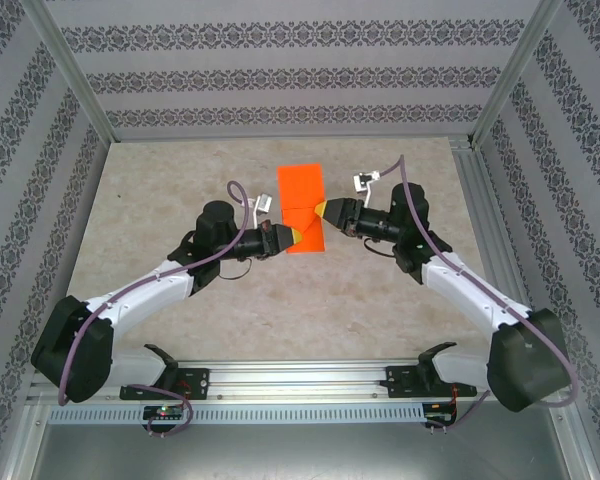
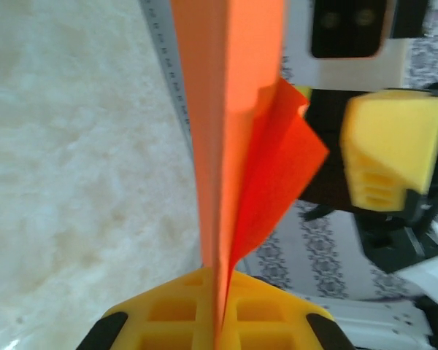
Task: Fold a paper plane with a square sheet of paper (fold left side to right side)
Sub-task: Turn over the paper at the center of the table.
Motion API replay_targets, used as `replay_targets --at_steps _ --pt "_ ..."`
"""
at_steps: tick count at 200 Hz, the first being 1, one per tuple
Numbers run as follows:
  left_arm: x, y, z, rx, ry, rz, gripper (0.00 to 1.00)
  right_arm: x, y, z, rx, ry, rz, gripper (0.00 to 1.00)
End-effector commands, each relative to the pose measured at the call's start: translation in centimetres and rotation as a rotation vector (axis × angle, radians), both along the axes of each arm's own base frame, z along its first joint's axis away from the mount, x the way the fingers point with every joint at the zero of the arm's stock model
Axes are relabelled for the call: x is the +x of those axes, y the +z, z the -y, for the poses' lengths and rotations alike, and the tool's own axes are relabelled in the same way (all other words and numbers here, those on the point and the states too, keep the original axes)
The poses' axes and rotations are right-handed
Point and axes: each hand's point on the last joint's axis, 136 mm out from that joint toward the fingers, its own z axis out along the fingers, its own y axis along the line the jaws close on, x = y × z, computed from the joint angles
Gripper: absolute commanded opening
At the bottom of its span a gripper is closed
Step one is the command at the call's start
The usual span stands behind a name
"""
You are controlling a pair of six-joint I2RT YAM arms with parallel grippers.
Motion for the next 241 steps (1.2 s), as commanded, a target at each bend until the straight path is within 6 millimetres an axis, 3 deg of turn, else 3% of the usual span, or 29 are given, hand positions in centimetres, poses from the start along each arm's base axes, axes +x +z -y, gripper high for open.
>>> replay_targets --at_steps 1,22,38,48,54,81,116,152,172,208,221,241 --pt "-0.5 -2.3 -1.6 0.283 0.052 0.053 0.00 0.0 -3.1 3.4 -0.190 -0.106 -0.032 0.47" --pt "-0.8 -5.3 -3.9 0.637 0.106 0.079 0.00 -0.3 -5.9 7.3 -0.431 -0.221 -0.060 0.59" --pt "-1.4 -7.4 -5.6 0.894 0.116 0.079 0.00 -0.7 -7.4 10.3 -0.586 -0.298 -0.081 0.74" --pt "-1.6 -8.1 -6.3 1.037 0.128 0.087 0.00 -1.0 -8.2 12.0 -0.657 -0.346 -0.100 0.85" --pt "-1.9 -8.6 -6.9 1.122 0.133 0.083 0.00 -1.1 -8.6 13.2 -0.690 -0.383 -0.115 0.97" --pt "-2.3 -9.9 -9.0 1.480 0.168 0.058 0.00 -1.7 -9.7 16.9 -0.752 -0.504 -0.154 0.98" --pt "-2.5 -11.9 -9.3 1.767 0.135 0.002 0.00 -2.9 -10.7 20.1 -0.752 -0.626 -0.201 0.98" --pt "-2.2 -13.7 -8.5 1.928 0.082 -0.028 0.05 -3.9 -11.0 21.4 -0.730 -0.675 -0.210 0.98" --pt "-2.2 -15.8 -7.3 1.965 0.008 -0.068 0.11 -4.1 -11.4 21.5 -0.727 -0.673 -0.222 0.98" --pt "-2.5 -19.8 -3.4 1.870 -0.137 -0.145 0.23 -4.3 -12.0 21.6 -0.728 -0.670 -0.248 0.98" --pt "-2.5 -20.1 -2.0 1.809 -0.167 -0.147 0.37 -4.3 -12.1 21.4 -0.725 -0.657 -0.253 0.98" --pt "-2.3 -19.3 0.3 1.684 -0.193 -0.132 0.43 -4.2 -12.4 21.0 -0.718 -0.635 -0.264 0.98"
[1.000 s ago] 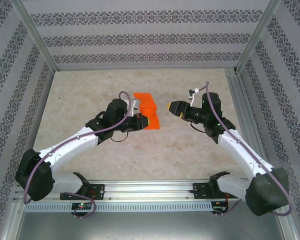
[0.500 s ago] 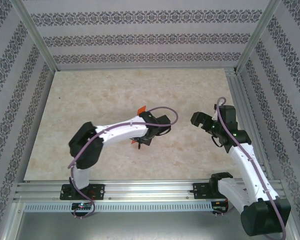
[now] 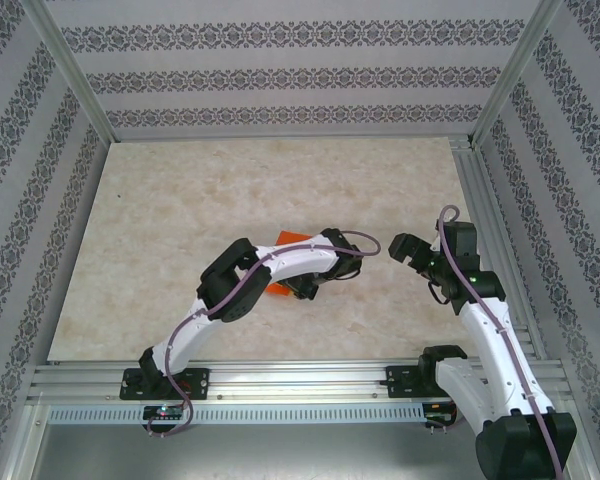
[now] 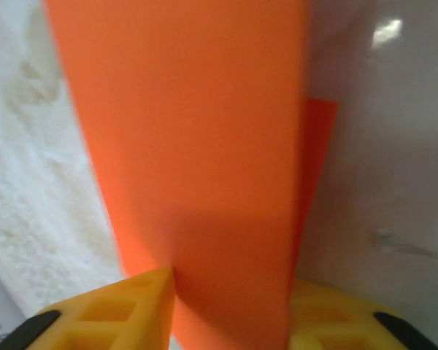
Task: Fold a paper plane with a square sheet of paper (fold left side to right side)
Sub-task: Turn over the paper at the center of the table, then third fold the triangle at the center of the table.
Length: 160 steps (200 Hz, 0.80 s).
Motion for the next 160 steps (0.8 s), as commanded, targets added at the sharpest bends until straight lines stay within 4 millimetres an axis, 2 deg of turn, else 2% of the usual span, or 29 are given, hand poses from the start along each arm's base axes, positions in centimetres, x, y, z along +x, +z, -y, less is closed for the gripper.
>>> replay_targets --at_steps 1,28,50,74,103,132,160 --pt "-0.5 1.5 3.9 -0.189 -0.038 -0.047 0.43 -0.1 -0.6 -0.1 0.009 0.015 -0.022 0.98" --pt "-0.6 4.1 7.8 -0.494 -0.046 -0.073 0.52 0.3 -1.4 -1.5 0.078 0.063 -0.050 0.98" --pt "0.3 7.3 8.4 -0.709 -0.018 -0.044 0.55 0.9 -2.2 -3.8 0.200 0.118 -0.067 0.93" --pt "2.1 10.1 5.6 -0.856 0.045 0.035 0.60 1.6 -3.4 -7.2 0.270 0.192 -0.098 0.87" --pt "4.0 11.4 1.0 -1.052 0.191 0.111 0.65 2.7 -4.1 -13.0 0.307 0.315 -0.120 0.85" --pt "5.3 10.9 -2.9 -1.173 0.301 0.161 0.73 4.3 -4.5 -19.1 0.316 0.426 -0.117 0.86" --pt "6.4 9.5 -4.1 -1.289 0.369 0.129 0.75 6.5 -5.1 -23.2 0.349 0.478 -0.102 0.87"
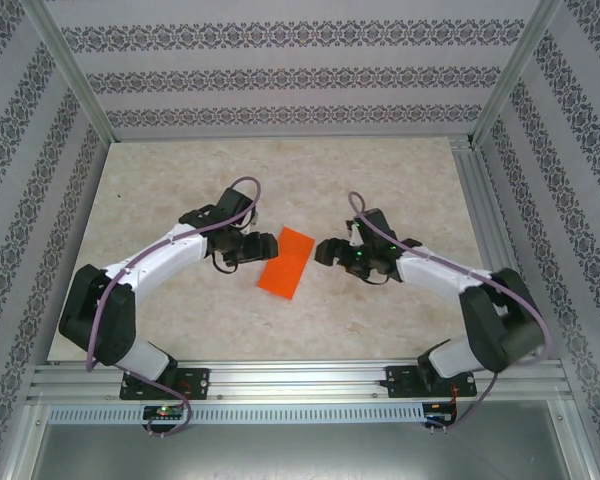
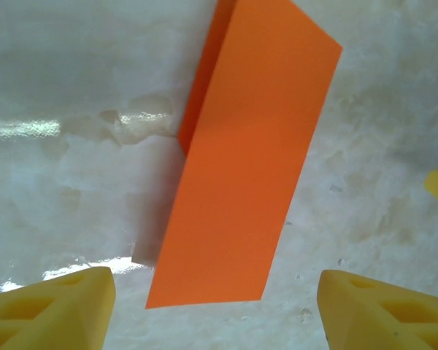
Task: Fold a paper plane with a square sheet of paper (fold left side to right side)
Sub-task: Third fold the triangle at the center of the table.
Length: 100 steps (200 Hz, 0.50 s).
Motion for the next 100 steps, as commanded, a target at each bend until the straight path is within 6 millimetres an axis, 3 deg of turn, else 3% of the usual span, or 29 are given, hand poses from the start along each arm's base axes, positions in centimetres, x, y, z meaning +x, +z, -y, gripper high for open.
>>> replay_targets --at_steps 1,39,64,100 --pt "2.1 1.3 1.7 -0.213 -0.007 0.052 0.75 3.6 2.4 -4.0 0.109 0.009 0.107 0.87" --pt "3.3 -1.7 1.7 -0.250 0.000 -0.012 0.72 6.2 0.8 -6.8 0.153 0.026 0.094 0.82" --pt "3.9 -3.3 2.2 -0.252 -0.008 -0.044 0.69 7.3 0.1 -7.3 0.147 0.026 0.099 0.82" --pt "4.5 -5.2 2.9 -0.270 -0.014 -0.082 0.66 7.3 -0.2 -7.5 0.149 0.036 0.092 0.81"
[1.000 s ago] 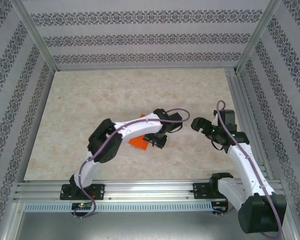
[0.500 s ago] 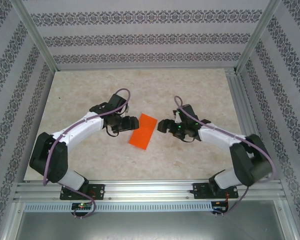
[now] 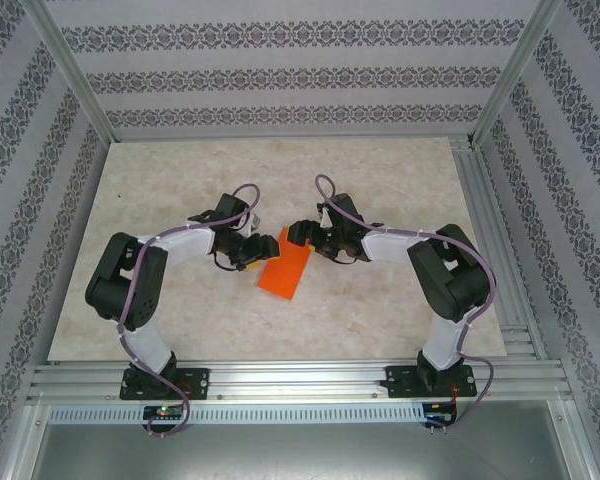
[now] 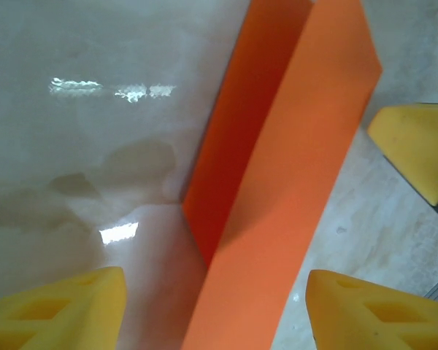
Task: Fold a paper plane with a square sheet of paper (fold left side to right side)
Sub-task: Third fold the triangle at the center of the table.
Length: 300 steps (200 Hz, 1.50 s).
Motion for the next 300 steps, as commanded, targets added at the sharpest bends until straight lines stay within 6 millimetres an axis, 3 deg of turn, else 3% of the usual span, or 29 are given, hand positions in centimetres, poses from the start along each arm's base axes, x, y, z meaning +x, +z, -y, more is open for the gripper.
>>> replay_targets --at_steps 1,38,106,159,181,223,257,277,300 --pt "2.0 1.0 1.4 -0.081 -0.007 0.049 0.66 0.9 1.5 -1.1 0.048 0.015 0.046 0.81" --pt "2.3 0.8 2.6 -0.154 -0.018 0.037 0.54 0.3 1.5 -0.8 0.041 0.033 0.046 0.81" --pt "1.9 1.7 2.6 -0.176 -0.012 0.052 0.24 -0.9 3.2 0.0 0.027 0.061 0.101 0.81" --pt "1.1 2.5 2.0 -0.181 0.033 0.057 0.08 -4.2 4.2 2.7 -0.151 0.134 0.226 0.81" --pt "0.5 2.5 2.0 -0.189 0.089 0.044 0.04 -6.4 4.6 2.7 -0.238 0.206 0.325 0.81" --pt "-1.0 2.1 2.5 -0.153 0.162 0.010 0.00 -10.8 4.3 0.7 -0.376 0.401 0.518 0.81" --pt "-1.5 2.0 2.3 -0.153 0.214 -0.013 0.00 -15.0 3.8 -2.5 -0.491 0.603 0.722 0.81" --pt "-1.7 2.0 2.5 -0.161 0.216 -0.025 0.00 -16.3 3.4 -3.7 -0.589 0.685 0.836 0.81" --pt "-1.9 2.1 2.6 -0.159 0.216 -0.029 0.00 -16.5 3.7 -4.8 -0.663 0.709 0.909 0.82"
